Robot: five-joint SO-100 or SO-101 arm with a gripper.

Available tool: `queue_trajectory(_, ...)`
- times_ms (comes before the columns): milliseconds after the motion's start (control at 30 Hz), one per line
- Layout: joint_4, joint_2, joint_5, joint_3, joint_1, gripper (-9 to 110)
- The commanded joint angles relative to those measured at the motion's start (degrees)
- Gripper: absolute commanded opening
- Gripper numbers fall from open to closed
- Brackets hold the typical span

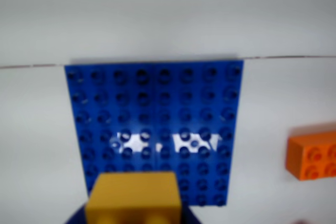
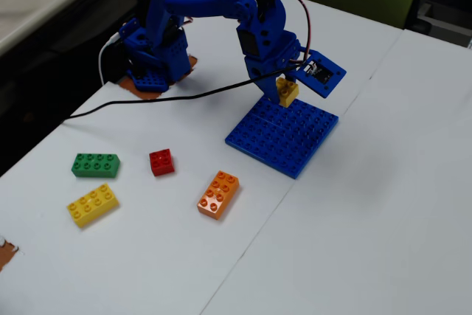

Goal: Pick up the 2x2 yellow block and go up the 8x8 blue block.

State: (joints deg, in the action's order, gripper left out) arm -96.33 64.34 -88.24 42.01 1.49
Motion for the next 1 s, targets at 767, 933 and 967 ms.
queue_trajectory(767, 0.88, 1.32, -0.88, -3.08, 0.44, 0)
queue_trajectory(933, 0.79, 1.32, -0.97, -3.08, 0.35, 0)
queue_trajectory(967, 0.79, 1.32, -0.97, -3.08, 0.35, 0)
